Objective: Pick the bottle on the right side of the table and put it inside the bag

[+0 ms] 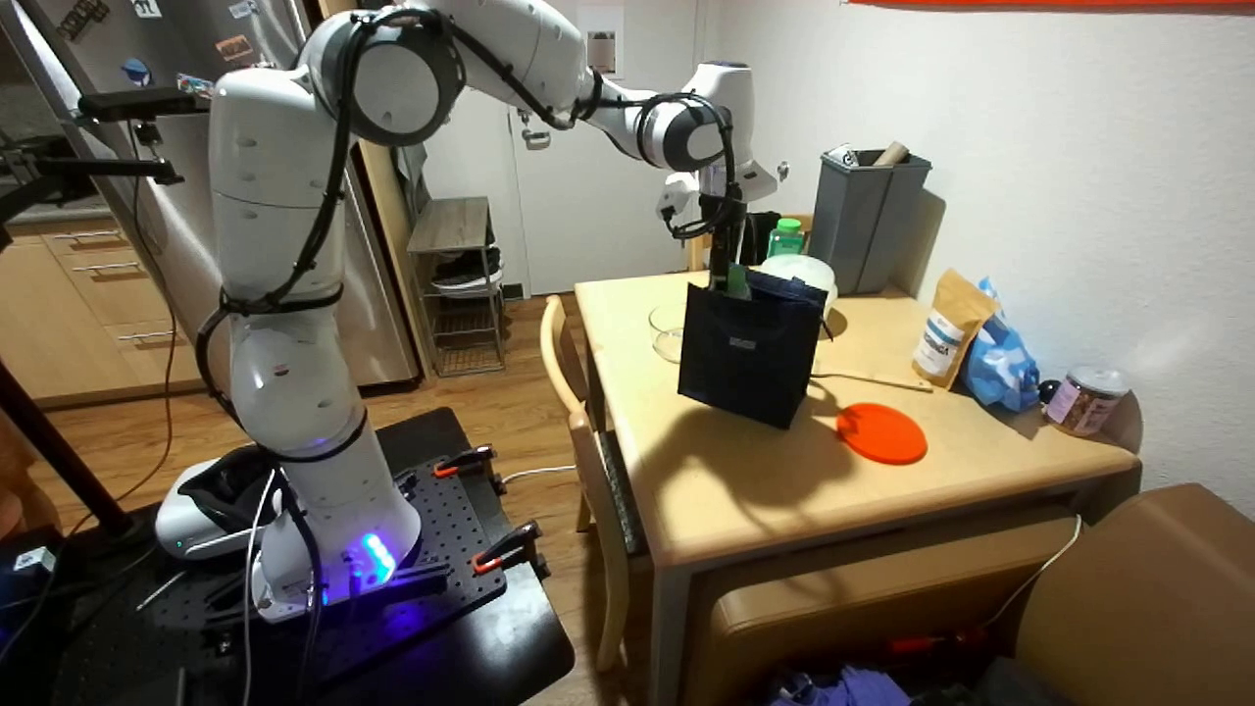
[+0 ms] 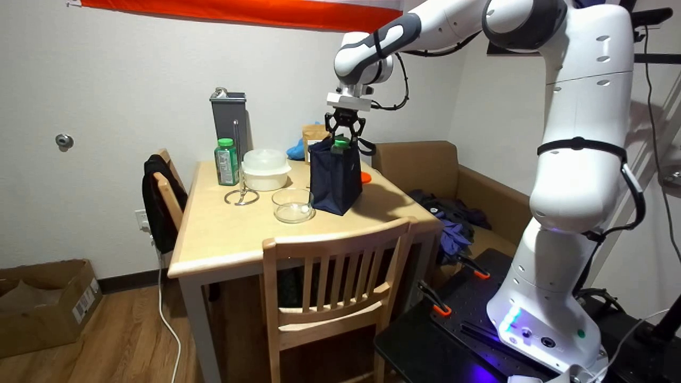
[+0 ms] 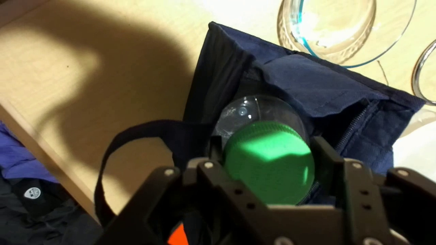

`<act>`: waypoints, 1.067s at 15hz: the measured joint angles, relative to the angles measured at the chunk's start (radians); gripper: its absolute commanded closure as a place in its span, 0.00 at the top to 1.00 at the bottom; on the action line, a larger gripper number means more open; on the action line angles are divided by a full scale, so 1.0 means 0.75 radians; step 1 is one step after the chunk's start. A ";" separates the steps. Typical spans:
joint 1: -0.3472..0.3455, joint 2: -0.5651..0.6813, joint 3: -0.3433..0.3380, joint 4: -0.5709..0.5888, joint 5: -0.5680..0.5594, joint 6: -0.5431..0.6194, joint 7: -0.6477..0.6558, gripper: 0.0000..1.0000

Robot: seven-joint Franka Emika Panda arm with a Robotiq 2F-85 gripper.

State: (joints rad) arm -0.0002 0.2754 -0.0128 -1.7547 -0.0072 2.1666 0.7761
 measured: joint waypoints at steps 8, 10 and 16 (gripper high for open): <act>0.002 0.082 -0.016 0.058 0.000 -0.094 -0.002 0.40; 0.005 0.097 -0.016 0.067 0.000 -0.105 -0.002 0.40; 0.018 0.128 -0.017 0.091 0.000 -0.128 -0.002 0.40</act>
State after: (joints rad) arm 0.0130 0.3717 -0.0255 -1.6864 -0.0076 2.0704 0.7745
